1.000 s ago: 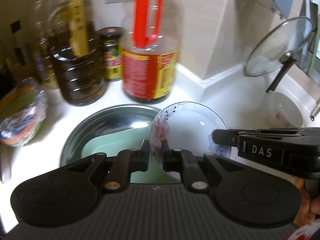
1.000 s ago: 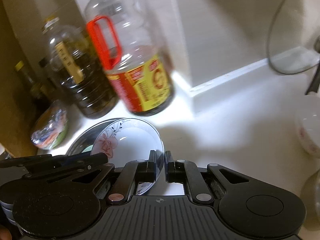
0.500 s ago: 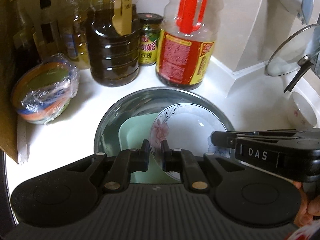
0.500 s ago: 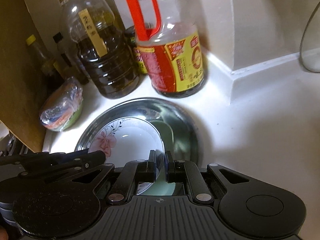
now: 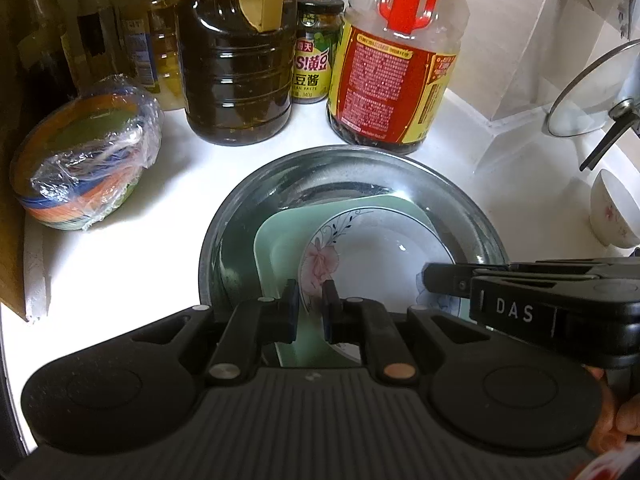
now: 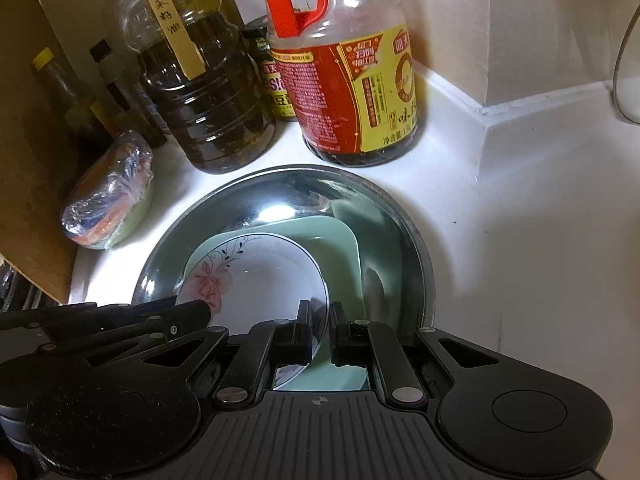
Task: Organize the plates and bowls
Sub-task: 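Lower the saucer onto the green plate and open the left gripper, then move both open grippers toward the cream plastic bowls beside the sink, then close both grippers on the rim of the cream plastic bowls, then lift the cream bowls with both grippers toward the white floral bowl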
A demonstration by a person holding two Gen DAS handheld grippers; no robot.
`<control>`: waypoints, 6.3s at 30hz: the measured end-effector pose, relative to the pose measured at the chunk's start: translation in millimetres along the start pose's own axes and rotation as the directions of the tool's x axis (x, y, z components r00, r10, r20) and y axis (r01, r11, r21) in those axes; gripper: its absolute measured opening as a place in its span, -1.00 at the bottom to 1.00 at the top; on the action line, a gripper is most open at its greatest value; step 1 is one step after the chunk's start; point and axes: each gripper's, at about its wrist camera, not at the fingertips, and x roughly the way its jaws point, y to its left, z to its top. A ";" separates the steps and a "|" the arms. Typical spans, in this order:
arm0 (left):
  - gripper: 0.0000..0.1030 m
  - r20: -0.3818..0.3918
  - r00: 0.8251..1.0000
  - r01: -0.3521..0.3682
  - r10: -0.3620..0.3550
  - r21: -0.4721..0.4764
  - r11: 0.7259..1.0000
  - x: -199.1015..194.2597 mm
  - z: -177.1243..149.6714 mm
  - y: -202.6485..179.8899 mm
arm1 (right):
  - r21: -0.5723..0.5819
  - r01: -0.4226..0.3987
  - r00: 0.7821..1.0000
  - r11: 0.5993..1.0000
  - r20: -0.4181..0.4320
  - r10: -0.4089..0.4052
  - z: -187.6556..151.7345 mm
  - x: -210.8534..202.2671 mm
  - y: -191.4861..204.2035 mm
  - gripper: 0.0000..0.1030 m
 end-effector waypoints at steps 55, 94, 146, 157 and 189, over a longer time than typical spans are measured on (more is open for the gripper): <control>-0.58 0.073 0.997 0.026 -0.032 0.079 0.997 -64.2 -32.4 -20.6 | 0.077 -0.044 0.990 0.996 0.139 0.033 -44.8 -84.7 -24.1 -0.03; -0.58 0.098 0.984 0.108 -0.146 0.319 0.941 -164.0 -160.6 -199.7 | 0.245 0.127 0.940 0.961 0.280 -0.196 -225.9 -280.7 -107.8 0.07; -0.58 -0.073 0.940 0.332 -0.333 0.415 0.847 -80.8 -125.6 -259.9 | 0.431 0.242 0.922 0.870 0.176 -0.344 -216.7 -254.4 -167.4 0.07; -0.58 -0.137 0.932 0.363 -0.337 0.406 0.839 -54.0 -118.0 -261.4 | 0.459 0.239 0.929 0.856 0.148 -0.339 -211.2 -236.2 -174.4 0.06; -0.78 -0.079 0.938 0.338 -0.338 0.433 0.836 -62.0 -88.9 -257.3 | 0.405 0.235 0.925 0.884 0.187 -0.332 -178.2 -232.2 -170.6 -0.79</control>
